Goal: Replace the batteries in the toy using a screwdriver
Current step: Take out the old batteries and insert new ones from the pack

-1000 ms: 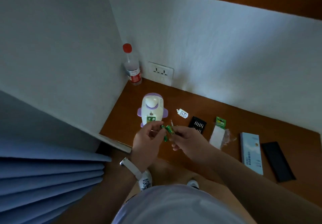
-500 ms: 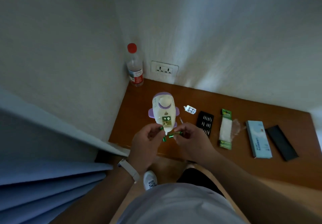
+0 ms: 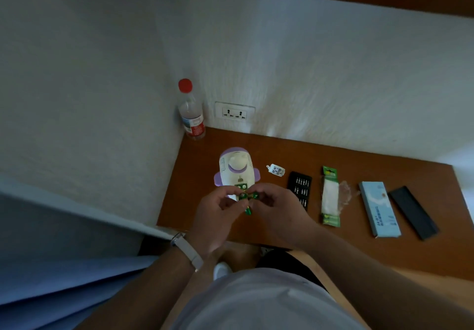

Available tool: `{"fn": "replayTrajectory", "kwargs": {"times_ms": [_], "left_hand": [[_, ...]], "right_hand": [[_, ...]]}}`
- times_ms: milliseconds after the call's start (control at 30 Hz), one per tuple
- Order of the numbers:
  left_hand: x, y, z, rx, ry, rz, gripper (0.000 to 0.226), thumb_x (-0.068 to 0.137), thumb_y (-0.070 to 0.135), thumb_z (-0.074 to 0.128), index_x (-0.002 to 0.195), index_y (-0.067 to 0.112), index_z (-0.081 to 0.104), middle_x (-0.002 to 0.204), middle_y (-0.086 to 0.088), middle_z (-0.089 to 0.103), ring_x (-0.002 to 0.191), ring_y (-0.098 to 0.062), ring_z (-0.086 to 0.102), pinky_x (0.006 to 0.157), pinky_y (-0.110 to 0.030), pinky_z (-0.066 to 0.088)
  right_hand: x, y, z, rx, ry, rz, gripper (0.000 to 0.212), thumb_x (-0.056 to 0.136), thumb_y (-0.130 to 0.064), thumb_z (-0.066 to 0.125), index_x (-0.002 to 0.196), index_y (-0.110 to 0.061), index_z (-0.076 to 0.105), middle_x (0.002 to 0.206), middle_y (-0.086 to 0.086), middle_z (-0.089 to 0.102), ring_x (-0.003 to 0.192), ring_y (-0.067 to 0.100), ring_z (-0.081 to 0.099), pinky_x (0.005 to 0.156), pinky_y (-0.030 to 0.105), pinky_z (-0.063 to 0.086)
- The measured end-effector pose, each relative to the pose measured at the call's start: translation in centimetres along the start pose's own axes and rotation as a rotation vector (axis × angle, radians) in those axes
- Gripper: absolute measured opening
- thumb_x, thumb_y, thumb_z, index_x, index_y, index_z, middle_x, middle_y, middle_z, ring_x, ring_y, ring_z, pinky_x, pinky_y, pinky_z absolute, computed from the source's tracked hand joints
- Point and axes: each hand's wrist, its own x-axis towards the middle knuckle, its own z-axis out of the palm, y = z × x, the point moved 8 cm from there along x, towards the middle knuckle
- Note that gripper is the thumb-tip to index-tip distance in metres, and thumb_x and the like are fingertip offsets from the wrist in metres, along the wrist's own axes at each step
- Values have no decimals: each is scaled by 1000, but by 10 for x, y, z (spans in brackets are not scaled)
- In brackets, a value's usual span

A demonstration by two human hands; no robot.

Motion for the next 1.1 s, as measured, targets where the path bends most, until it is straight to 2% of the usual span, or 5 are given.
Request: {"fn": "replayTrajectory", "kwargs": {"times_ms": [167,333,467,800,1100], "left_hand": [[9,9,2,-105,6,-21,16,90,10,71,103,20,69,96,-14,73,91,-26,70,81,-40,61],[16,15,7,-167,30,-28,14,90,6,70,104,10,68,95,-16,74,88,-26,73,83,-47,59],[19,19,12,-175,42,-15,14,90,6,70,103,10,67,96,-21,71,90,-32,71,82,-53,57],[25,19,12,-32,-33,6,21,99,12,59,108,30,63,98,3,75,92,-12,73,72,-28,59],[28,20,8,-96,33,32,26,97,2,59,107,26,65,102,3,74,96,-11,71,79,-28,58]], "right_hand": [[9,-9,-6,15,-45,-42,17,92,-12,66,104,-23,71,89,-5,72,82,7,68,74,21,55],[15,-17,-9,-47,-93,-59,26,88,-13,69,104,-32,64,91,-11,68,85,0,64,73,10,50],[19,-10,-13,-25,-38,-45,22,88,-14,68,104,-29,66,91,-9,68,82,6,64,71,20,54],[22,-2,-19,203,-39,22,15,87,-8,70,99,-18,69,86,3,73,83,19,69,75,27,56],[30,-1,-13,324,-38,27,25,85,1,70,97,-21,70,87,3,75,83,17,72,81,36,59]]}}
